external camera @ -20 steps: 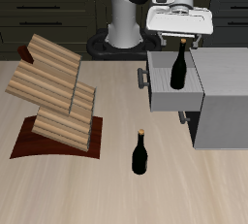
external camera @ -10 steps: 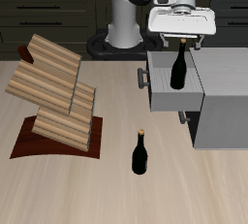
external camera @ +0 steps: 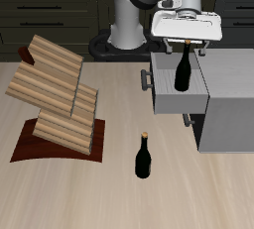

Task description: Place the wine bottle from the drawer onto the top layer of the wine rack and close the drawer

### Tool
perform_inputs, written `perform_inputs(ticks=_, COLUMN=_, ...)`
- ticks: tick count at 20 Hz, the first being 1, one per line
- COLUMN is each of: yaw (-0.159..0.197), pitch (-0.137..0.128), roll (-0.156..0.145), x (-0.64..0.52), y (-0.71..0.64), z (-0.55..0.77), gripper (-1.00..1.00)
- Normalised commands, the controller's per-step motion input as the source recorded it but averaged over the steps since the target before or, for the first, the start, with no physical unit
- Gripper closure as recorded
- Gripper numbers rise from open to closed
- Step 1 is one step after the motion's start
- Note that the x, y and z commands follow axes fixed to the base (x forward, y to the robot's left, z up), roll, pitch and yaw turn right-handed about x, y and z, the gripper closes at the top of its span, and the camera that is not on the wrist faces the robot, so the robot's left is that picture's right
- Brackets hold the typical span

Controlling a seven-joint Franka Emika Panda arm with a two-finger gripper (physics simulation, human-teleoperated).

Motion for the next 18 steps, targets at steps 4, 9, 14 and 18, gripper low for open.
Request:
perform_inputs(ticks=4, yaw=-0.025, pitch=0.006, roll=-0.03, x=0.17, y=-0.04, z=-0.02, gripper=-1.0)
perform_inputs(ticks=9, yaw=-0.02, pitch=0.017, roll=0.021, x=0.13, y=0.0, z=-0.08, gripper=-1.0)
perform_inputs(ticks=14, yaw=0.002, pitch=0.009, roll=0.023, x=0.04, y=-0.02, z=-0.07, gripper=1.0)
perform_inputs(ticks=18, yaw=0.009, pitch=-0.013, roll=0.016, x=-0.05, y=-0.06, z=0.09, gripper=1.0)
